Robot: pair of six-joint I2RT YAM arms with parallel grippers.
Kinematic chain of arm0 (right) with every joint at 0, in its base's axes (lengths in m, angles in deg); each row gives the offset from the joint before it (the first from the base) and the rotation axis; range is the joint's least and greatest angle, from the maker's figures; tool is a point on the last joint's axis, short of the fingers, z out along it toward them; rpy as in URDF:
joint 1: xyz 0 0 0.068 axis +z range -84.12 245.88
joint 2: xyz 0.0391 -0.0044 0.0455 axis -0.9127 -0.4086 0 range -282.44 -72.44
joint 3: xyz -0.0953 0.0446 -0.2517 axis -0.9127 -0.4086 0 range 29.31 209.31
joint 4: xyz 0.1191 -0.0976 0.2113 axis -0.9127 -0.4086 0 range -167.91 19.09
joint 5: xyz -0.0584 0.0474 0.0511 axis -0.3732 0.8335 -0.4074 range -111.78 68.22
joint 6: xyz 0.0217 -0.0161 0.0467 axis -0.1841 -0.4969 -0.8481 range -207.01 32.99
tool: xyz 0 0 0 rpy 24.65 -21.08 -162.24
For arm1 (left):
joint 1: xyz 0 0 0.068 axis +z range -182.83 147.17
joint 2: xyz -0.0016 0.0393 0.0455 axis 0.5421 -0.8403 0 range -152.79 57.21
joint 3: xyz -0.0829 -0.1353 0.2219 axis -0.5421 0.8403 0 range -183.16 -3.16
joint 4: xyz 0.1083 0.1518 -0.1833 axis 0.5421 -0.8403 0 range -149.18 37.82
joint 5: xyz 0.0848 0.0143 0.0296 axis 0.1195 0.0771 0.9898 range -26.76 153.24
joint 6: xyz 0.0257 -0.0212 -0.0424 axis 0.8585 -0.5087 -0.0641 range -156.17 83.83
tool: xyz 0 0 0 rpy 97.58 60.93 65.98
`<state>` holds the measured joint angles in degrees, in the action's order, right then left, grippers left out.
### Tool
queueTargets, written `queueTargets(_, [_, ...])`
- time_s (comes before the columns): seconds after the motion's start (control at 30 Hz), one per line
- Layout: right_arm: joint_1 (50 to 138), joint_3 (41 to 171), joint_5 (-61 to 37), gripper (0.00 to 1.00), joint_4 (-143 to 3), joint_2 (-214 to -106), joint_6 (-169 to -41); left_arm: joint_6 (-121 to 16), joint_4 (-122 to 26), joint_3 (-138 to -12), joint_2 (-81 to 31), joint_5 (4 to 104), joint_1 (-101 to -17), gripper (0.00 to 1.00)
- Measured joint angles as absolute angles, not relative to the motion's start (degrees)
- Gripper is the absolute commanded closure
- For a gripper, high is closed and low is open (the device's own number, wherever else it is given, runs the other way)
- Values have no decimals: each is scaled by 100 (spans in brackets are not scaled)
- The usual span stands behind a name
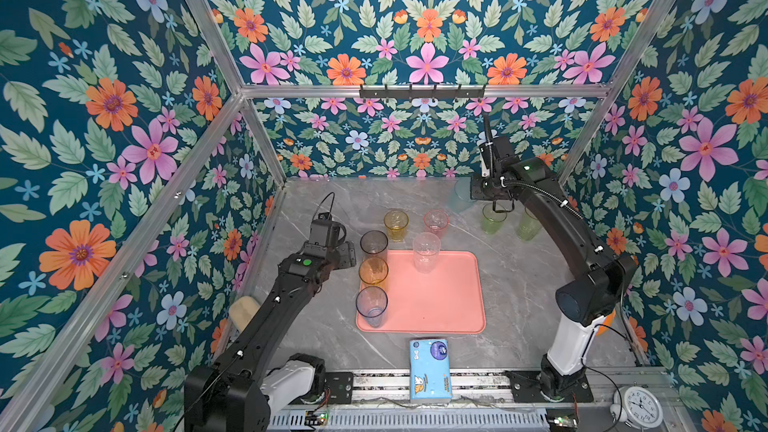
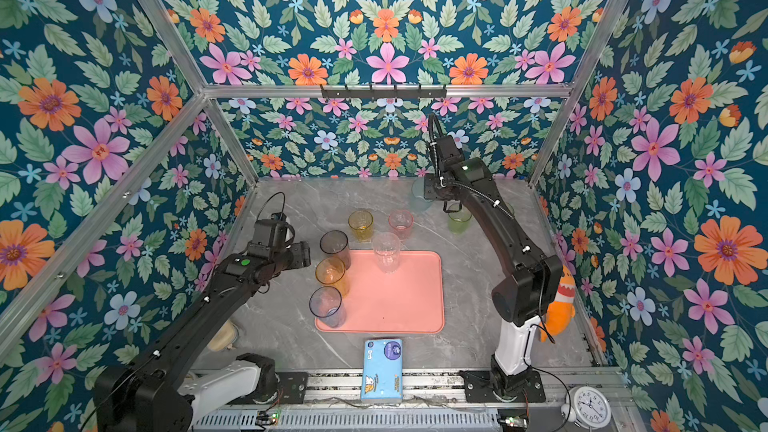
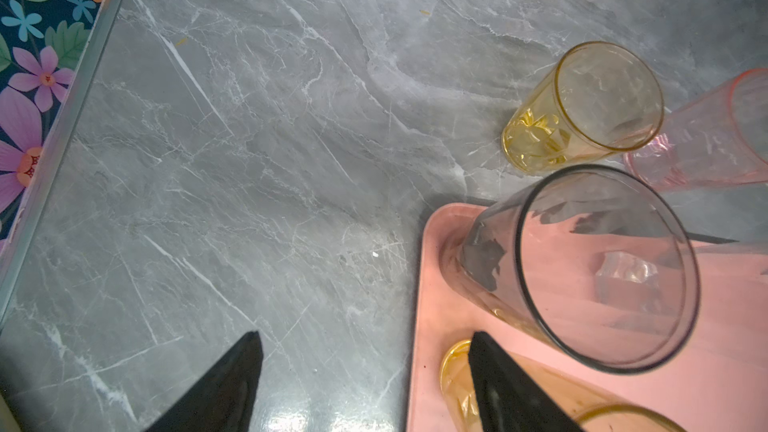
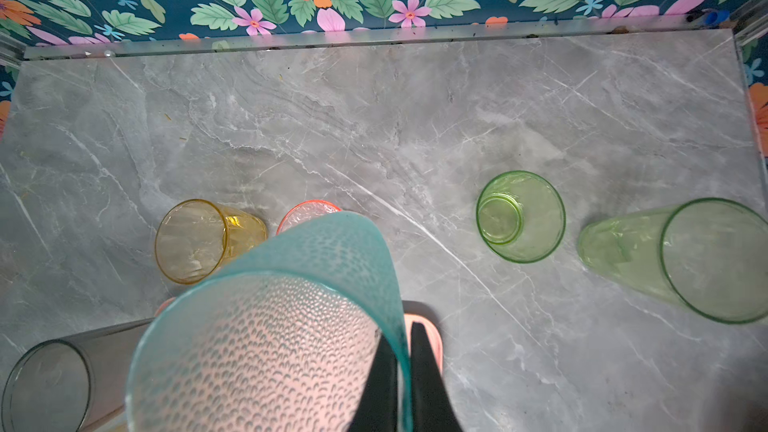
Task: Place the glasses into the tray
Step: 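Lift the teal frosted cup with the right gripper and carry it toward the tray, then lower the teal frosted cup onto the pink tray beside the tall clear cup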
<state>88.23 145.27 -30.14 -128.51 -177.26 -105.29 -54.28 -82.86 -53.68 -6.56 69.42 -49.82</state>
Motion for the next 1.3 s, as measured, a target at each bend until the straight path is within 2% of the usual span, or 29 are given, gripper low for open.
queueTargets(0.73, [9210, 11581, -3093, 100, -12646, -15750, -10710, -5430, -8282, -5366, -696, 6942, -4982, 19])
queueTargets(1.3, [9975, 10333, -3110, 100, -12464, -15341, -11132, -5432, -8290, -5368, -665, 6950, -4982, 19])
